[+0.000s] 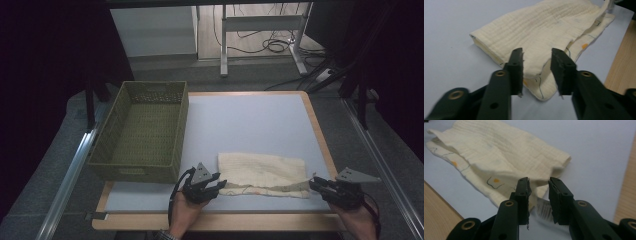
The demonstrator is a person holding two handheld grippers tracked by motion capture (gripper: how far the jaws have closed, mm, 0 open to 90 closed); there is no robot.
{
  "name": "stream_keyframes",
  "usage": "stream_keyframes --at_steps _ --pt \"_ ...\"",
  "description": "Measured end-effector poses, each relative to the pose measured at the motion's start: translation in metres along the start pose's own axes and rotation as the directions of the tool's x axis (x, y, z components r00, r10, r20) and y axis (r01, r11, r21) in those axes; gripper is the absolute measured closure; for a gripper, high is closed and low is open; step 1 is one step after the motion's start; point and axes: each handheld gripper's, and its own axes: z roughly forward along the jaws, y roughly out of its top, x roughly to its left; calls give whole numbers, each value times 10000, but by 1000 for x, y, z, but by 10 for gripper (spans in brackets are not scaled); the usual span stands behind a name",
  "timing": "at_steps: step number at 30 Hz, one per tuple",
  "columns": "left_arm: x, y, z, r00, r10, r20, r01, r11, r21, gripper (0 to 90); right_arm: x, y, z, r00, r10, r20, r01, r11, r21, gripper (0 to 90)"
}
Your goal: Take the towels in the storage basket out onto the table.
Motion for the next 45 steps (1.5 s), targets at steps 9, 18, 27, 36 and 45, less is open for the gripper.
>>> stream_keyframes --at_steps 9,18,27,36,45 --pt "5 3 11 9999 -75 91 73 9996 284 556 0 17 -12 9999 -122 -37 121 9999 -105 658" --pt "5 -2 20 9999 -77 141 68 9983 580 559 6 21 -8 9995 -307 44 307 9994 127 615" --pt "3 -4 27 9993 134 340 -165 9956 923 567 -1 11 21 9993 312 -218 -298 9976 631 591" --pt "5 -6 27 9984 424 366 -464 9924 1137 889 3 2 43 9998 -59 178 39 9938 1114 846" --pt "-3 1 1 9970 406 657 -450 9967 675 898 -2 11 33 9998 42 181 -54 9977 669 833"
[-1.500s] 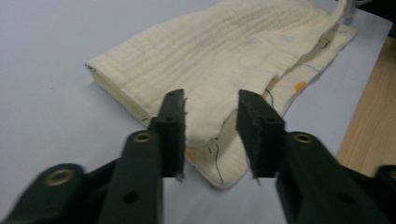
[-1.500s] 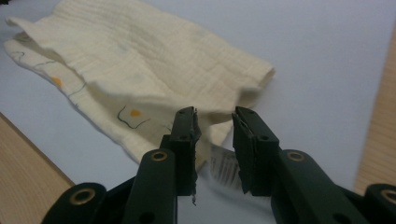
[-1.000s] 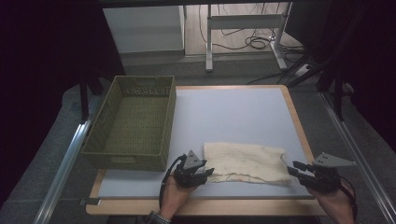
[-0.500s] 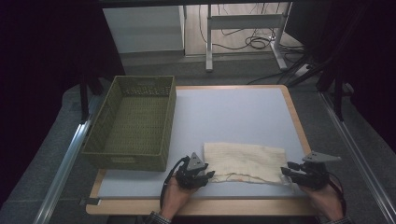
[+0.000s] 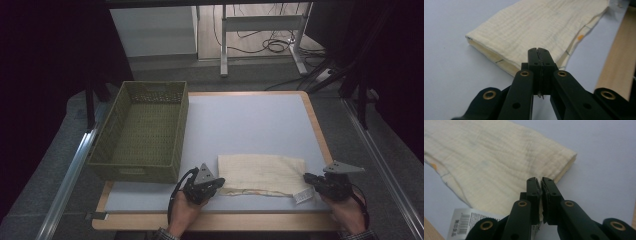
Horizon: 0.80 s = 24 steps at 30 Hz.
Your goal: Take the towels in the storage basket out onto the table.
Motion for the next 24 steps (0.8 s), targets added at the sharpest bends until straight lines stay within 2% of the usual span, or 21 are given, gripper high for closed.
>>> stream_keyframes --at_steps 2,5,6,8,10,11,14,17,21,24 --pt "-4 -4 2 9999 93 41 -95 9995 295 896 -1 0 1 10000 25 -9 -25 10000 60 818" --pt "-4 -13 11 9998 158 -125 -148 9969 770 889 -3 -3 4 9999 101 -31 -100 9996 258 789" --pt "-2 -14 14 9999 99 -68 -93 9964 838 868 -4 -4 6 9999 107 -19 -106 9994 336 773" --pt "0 -14 13 10000 -19 -86 24 9980 625 772 -7 -6 5 9997 223 21 -223 9992 318 727" --pt "2 -8 7 9988 -88 -482 104 9994 324 632 -10 -6 0 9993 360 25 -361 9992 164 678" --pt "4 -4 5 9982 -143 -577 156 9996 218 594 -12 -4 -3 9991 433 42 -433 9990 53 658" --pt "11 8 3 9955 -368 -870 363 9993 -69 565 -18 1 -10 9974 710 79 -707 9972 -255 624" --pt "19 19 12 9921 -483 -1161 486 9988 -6 565 -22 10 -10 9962 866 21 -865 9952 -448 612" --pt "28 31 31 9875 -377 -1531 422 9987 269 557 -23 24 2 9967 806 1 -805 9955 -501 587" --pt "36 38 41 9800 -449 -1938 525 9981 338 523 -23 38 17 9982 568 172 -560 9974 -446 557"
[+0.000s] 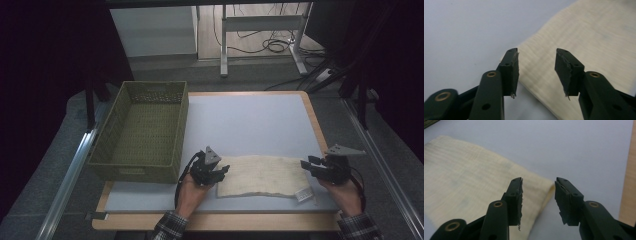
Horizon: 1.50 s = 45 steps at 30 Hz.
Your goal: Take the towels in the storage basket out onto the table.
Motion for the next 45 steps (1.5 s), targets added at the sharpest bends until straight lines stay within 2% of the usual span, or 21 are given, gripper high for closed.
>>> stream_keyframes --at_steps 3,6,10,11,13,16,20,21,23,24,27,30,33,39,43,45 --pt "8 6 8 9987 -269 -431 267 9996 -51 497 -2 11 14 9990 -247 365 246 9997 48 520" --pt "15 7 18 9964 -392 -746 406 9990 184 472 -6 14 29 9971 -340 677 313 9987 410 500" --pt "22 1 27 9943 -431 -974 480 9977 487 464 -10 2 42 9921 -761 997 646 9914 1134 494" --pt "23 0 28 9936 -427 -1049 487 9973 549 464 -11 -2 44 9919 -779 1005 658 9907 1187 492" --pt "25 -2 30 9927 -383 -1146 464 9965 690 464 -13 -8 42 9944 -553 903 472 9948 903 495" --pt "29 -3 31 9934 -606 -970 667 9959 616 464 -15 -9 41 9957 -491 790 428 9959 797 530" --pt "31 -4 36 9957 -631 -672 675 9956 655 481 -11 -8 42 9992 -334 224 312 9952 924 751" --pt "31 -5 36 9954 -791 -543 822 9950 570 504 -11 -7 42 9995 -282 111 270 9951 949 796" --pt "32 -5 37 9970 -776 -78 779 9954 550 590 -12 -7 42 9998 -144 -150 159 9948 1002 843" --pt "32 -5 37 9969 -785 -17 784 9954 552 654 -12 -7 41 9998 -111 -185 130 9945 1043 850" --pt "32 -4 36 9951 -877 447 845 9941 684 791 -11 -5 42 9996 -274 -80 281 9937 1084 857" --pt "29 -5 34 9977 -653 188 645 9972 369 829 -10 0 44 9991 -422 107 409 9940 1019 857" --pt "28 -8 29 9970 -770 -9 770 9970 -31 832 -14 7 49 9989 -433 193 414 9950 912 857" --pt "26 -12 23 9974 -623 -361 625 9980 37 827 -21 28 71 9991 -345 241 328 9971 687 855" --pt "29 -13 22 9978 -612 -241 620 9975 328 783 -22 33 86 9988 -431 252 407 9951 906 850" --pt "31 -13 23 9974 -693 -180 699 9971 306 740 -23 31 86 9989 -403 241 382 9958 830 837"
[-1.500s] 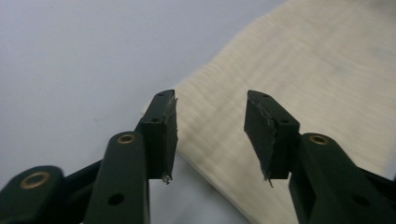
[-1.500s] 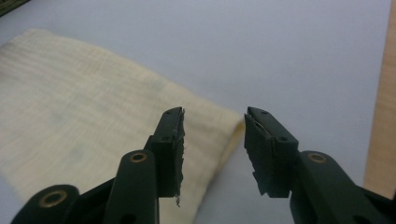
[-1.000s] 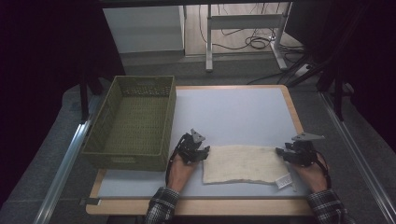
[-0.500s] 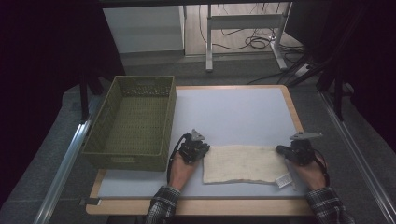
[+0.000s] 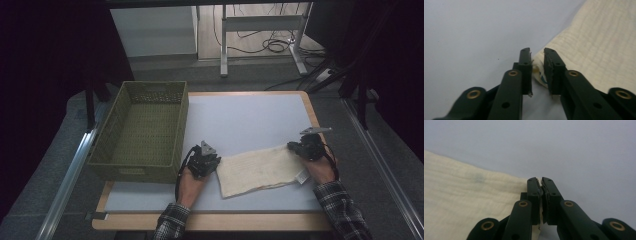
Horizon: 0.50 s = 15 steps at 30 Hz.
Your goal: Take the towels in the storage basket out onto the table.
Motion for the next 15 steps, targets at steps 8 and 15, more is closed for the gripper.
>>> stream_keyframes --at_steps 8,15 --pt "7 0 -3 9991 -331 266 333 9994 -75 679 -5 -5 -35 9994 230 -239 -238 9992 -327 681" --pt "6 -3 2 9997 -242 18 242 9997 15 627 0 -27 -52 9991 236 -360 -246 9993 -278 584"
